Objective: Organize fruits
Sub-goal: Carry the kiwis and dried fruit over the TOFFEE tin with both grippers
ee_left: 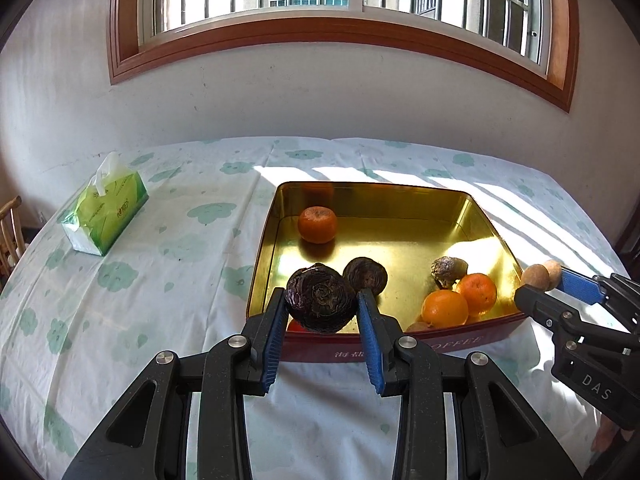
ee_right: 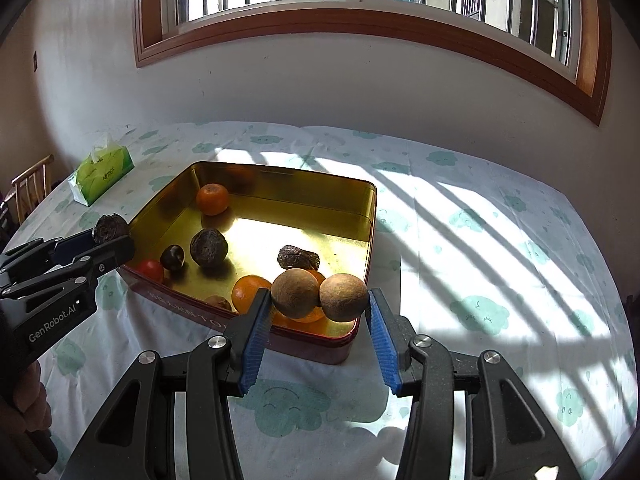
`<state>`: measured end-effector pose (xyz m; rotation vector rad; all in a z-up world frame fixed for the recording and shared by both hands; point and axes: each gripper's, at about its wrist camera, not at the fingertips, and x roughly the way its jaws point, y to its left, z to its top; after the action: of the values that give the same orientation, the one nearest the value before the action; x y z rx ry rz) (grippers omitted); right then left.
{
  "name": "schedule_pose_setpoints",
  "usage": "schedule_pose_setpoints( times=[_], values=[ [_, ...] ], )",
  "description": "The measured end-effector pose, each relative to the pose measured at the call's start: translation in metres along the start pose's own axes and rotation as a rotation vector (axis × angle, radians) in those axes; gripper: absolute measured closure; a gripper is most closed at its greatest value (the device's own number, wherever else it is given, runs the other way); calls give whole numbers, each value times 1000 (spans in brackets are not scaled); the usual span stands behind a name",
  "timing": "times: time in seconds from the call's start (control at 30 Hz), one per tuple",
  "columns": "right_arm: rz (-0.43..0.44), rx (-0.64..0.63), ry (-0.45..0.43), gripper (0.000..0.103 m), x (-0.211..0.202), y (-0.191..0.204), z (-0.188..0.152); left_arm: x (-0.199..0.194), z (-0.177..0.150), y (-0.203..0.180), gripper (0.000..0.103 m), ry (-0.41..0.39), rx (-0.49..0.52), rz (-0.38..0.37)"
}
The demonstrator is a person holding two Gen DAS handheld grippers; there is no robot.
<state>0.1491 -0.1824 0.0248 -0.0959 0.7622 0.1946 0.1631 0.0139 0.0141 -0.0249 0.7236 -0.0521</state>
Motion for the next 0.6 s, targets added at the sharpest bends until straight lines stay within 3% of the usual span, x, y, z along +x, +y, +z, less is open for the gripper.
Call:
schedule_pose_setpoints(
  times=[0.6],
  values=[
    [25,4,38,58,40,3,12,46,7,-5,67,64,38,5]
  ],
)
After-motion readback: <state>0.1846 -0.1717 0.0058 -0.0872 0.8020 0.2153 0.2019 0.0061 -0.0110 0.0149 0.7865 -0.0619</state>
